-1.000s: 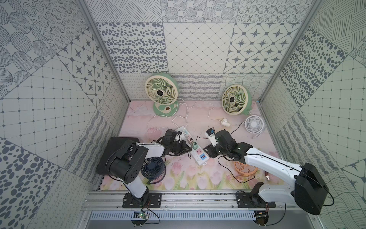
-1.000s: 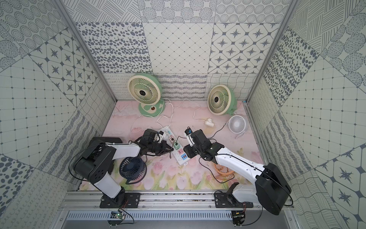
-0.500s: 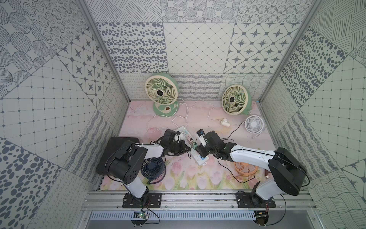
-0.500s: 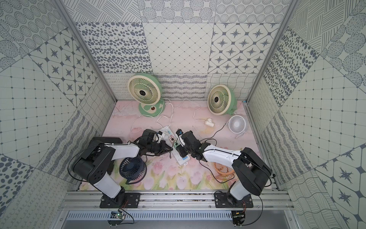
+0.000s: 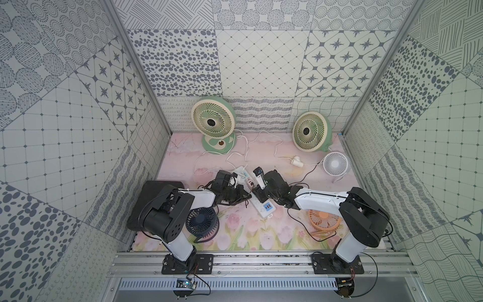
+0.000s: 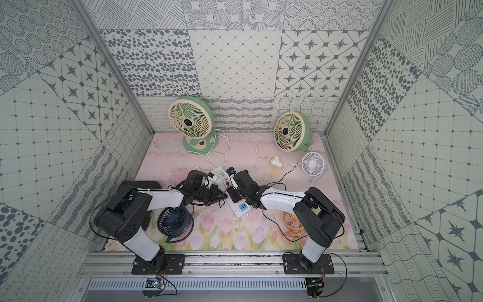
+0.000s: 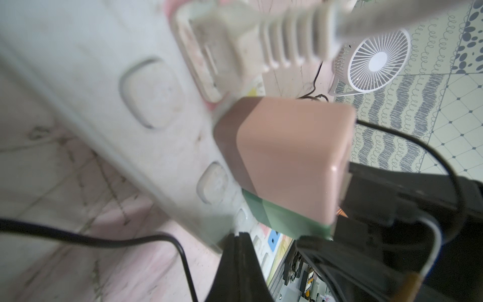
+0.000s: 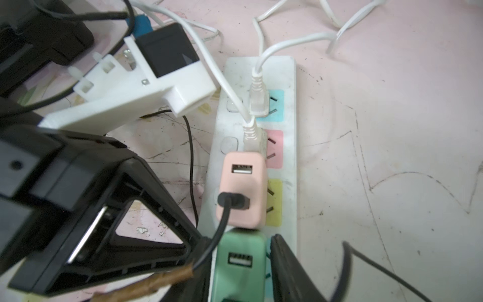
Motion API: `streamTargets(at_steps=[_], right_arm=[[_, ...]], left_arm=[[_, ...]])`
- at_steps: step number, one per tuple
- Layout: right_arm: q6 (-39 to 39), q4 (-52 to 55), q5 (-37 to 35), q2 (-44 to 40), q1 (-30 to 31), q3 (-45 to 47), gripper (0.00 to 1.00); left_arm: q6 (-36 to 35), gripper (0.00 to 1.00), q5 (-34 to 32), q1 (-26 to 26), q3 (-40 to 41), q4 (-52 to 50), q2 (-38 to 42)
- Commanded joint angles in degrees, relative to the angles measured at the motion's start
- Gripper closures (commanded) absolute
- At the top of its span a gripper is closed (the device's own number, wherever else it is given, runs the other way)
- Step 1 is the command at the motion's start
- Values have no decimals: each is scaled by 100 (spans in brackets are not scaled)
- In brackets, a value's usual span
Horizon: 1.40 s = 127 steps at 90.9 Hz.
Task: Unplug the desk fan from the power strip
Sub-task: Remove the plug from the socket.
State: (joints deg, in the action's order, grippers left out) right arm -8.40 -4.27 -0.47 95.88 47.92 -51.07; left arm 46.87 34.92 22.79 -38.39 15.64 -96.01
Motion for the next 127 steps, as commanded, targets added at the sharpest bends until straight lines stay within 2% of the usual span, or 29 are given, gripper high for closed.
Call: streamTargets(at_steps=[1,24,53,68,82,91,113,127], right_arm=[[37,-213,-107,113,63,-136,65],[88,-138,-240,222,146,-166,68],[235,133,-463,200,335,-308,88],[254,320,-778,188,474,-430,91],[-317,53,-210,-13,88,-163,94],[-360,22,-81,-82,89,-115,96],[-10,418,-856,54,525,-422,97],[-549,46,-245,-190,89,-101,98]], left_arm=[[-40,100,-81,-29,-10,-144,-76],[-77,100,-147,-45,-50,-304,-85],[-187,100,-265,-59,-168,-522,-187],[-187,100,-301,-72,-173,-569,-208],[-203,100,-296,-77,-191,-569,-247],[-217,100,-262,-86,-204,-610,-265],[-199,100,-326,-96,-184,-667,-199],[-213,100,-336,-108,-186,-685,-190]])
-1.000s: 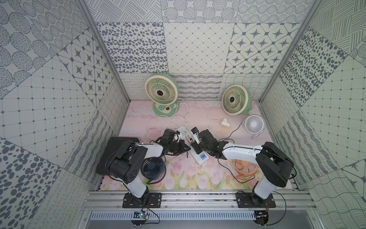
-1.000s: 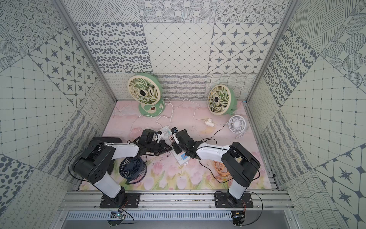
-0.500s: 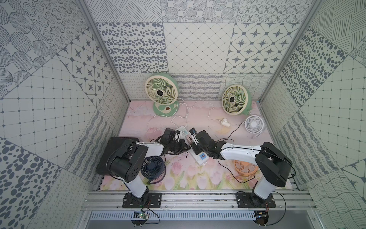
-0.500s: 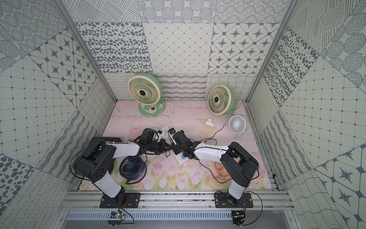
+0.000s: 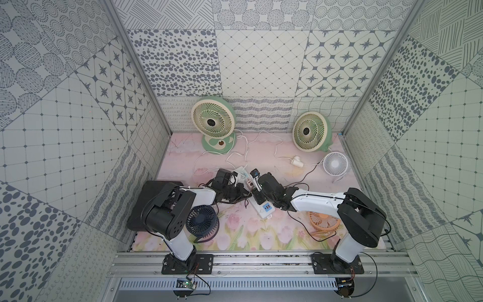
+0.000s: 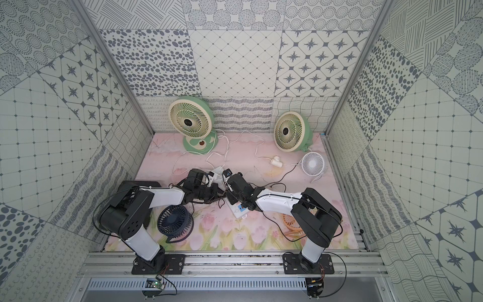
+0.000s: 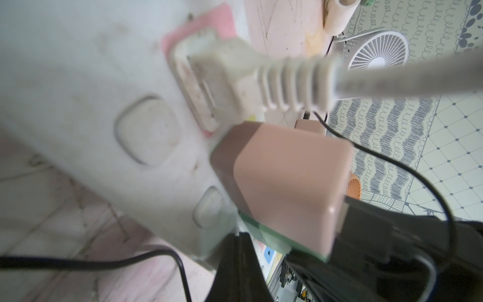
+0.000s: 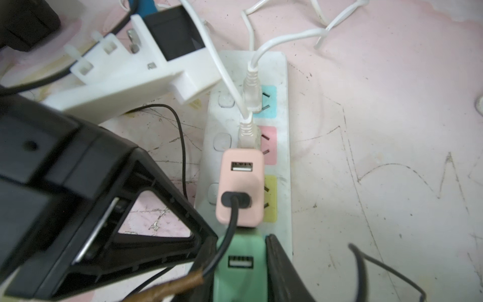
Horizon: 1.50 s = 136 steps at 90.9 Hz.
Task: Unplug the desk fan from the power strip
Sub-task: Remove the plug from the socket.
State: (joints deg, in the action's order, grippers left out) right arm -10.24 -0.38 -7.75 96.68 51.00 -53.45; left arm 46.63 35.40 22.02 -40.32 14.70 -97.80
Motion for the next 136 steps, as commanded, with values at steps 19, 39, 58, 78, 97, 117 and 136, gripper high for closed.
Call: streamTargets(at_steps=[19,39,58,78,97,117,136], right_arm=[[-213,-258,480,-243,-69,70,98],[68,136,-384,-54,299,-205,98],[-558,-373,448,-373,-272,290,98],[-75,191,-329,-104,245,-155,98],[-533,-54,109,-240,-104,85,98],[-544,-120,331,-274,-108,110,98],[-325,231,-309,-67,173,-155,99]], left_arm=[[-207,100,-375,-56,-11,-643,-13],[-207,100,-377,-79,5,-638,-9],[-225,100,-364,-93,10,-658,-10],[-196,100,-364,-111,6,-614,-63],[-198,100,-360,-120,24,-613,-82],[-207,100,-358,-132,29,-604,-95],[-190,100,-328,-148,24,-591,-116]])
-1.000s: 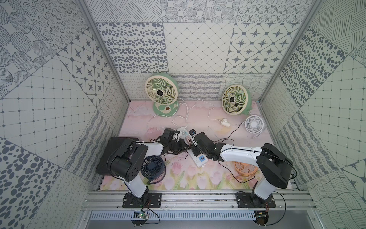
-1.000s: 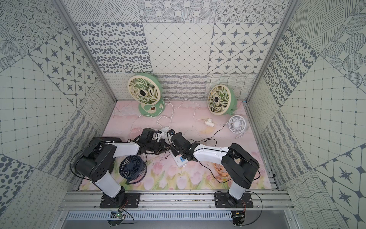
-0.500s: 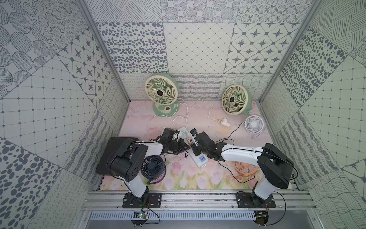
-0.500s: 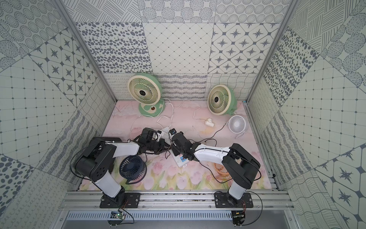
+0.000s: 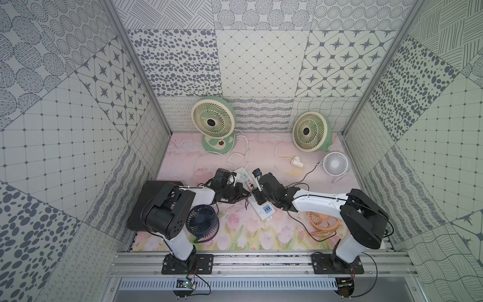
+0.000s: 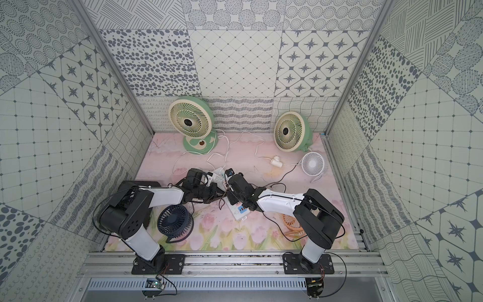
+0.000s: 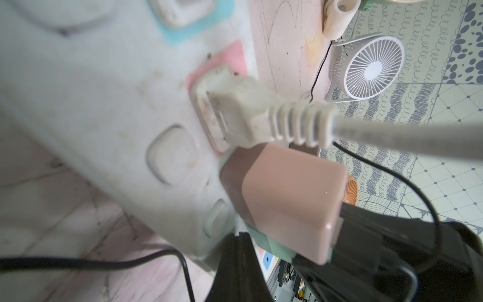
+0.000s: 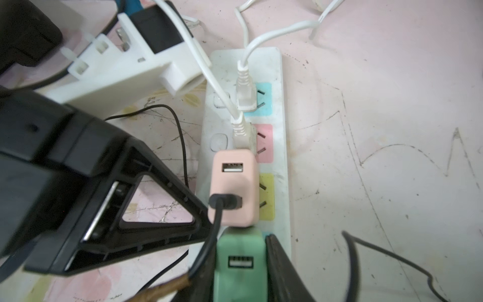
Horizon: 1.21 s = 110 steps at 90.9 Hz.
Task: Unplug the desk fan from the power strip
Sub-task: Remove the plug from the socket.
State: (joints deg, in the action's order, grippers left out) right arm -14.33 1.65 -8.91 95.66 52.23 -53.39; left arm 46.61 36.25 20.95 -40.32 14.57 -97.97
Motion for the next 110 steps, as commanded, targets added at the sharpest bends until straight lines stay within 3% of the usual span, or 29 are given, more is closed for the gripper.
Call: streamTargets(at_steps=[1,19,28,49,66,96,110], right_arm=[[59,15,-174,29,33,-149,99],[-534,-555,653,-308,-495,320,99],[-452,-447,588,-294,-424,266,99],[38,153,-452,-10,104,-195,99],[-431,-334,169,-280,-334,250,99],[106,186,-670,-45,184,-167,99],[-326,-156,-44,-317,-222,169,99]], left_arm=[[-187,100,-415,-44,24,-578,-99],[-205,100,-417,-46,32,-577,-99],[-205,100,-417,-53,41,-564,-112],[-187,100,-395,-57,32,-533,-144],[-196,100,-408,-64,41,-565,-112],[-179,100,-411,-60,45,-543,-116],[-185,100,-408,-66,50,-543,-131]])
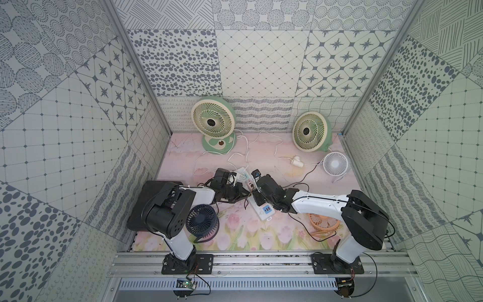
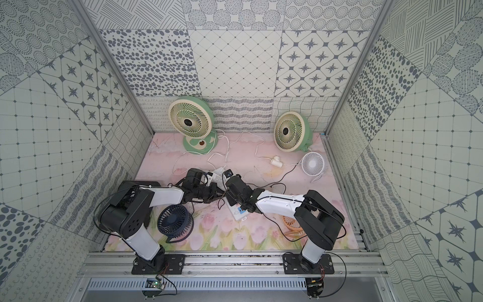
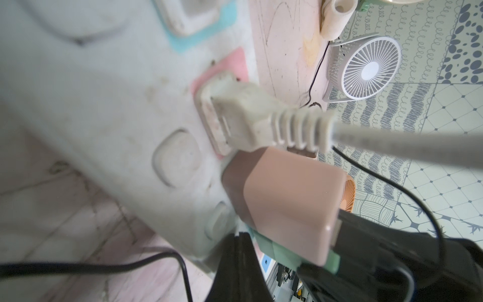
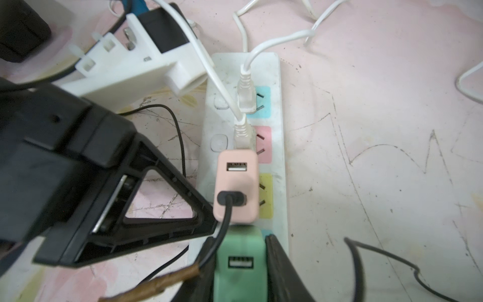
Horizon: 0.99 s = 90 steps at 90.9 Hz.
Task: Unplug the desk fan from the power strip
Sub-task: Remove the plug from the socket.
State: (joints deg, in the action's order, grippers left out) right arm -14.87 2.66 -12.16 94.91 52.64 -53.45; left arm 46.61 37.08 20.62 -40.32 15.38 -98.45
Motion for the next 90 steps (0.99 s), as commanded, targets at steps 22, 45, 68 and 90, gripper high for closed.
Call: streamTargets(at_steps=[22,45,68,90], right_arm=[[3,-45,79,-165,11,27,99],[-30,148,-266,-95,33,-50,100],[-400,-208,542,-293,-325,256,99],[83,248,-273,-16,121,-144,99]], left_arm=[[-174,100,-483,-29,50,-595,-103],[-170,100,-457,-44,50,-587,-95],[-183,100,-461,-43,41,-597,-104],[-153,100,-452,-40,36,-580,-116]])
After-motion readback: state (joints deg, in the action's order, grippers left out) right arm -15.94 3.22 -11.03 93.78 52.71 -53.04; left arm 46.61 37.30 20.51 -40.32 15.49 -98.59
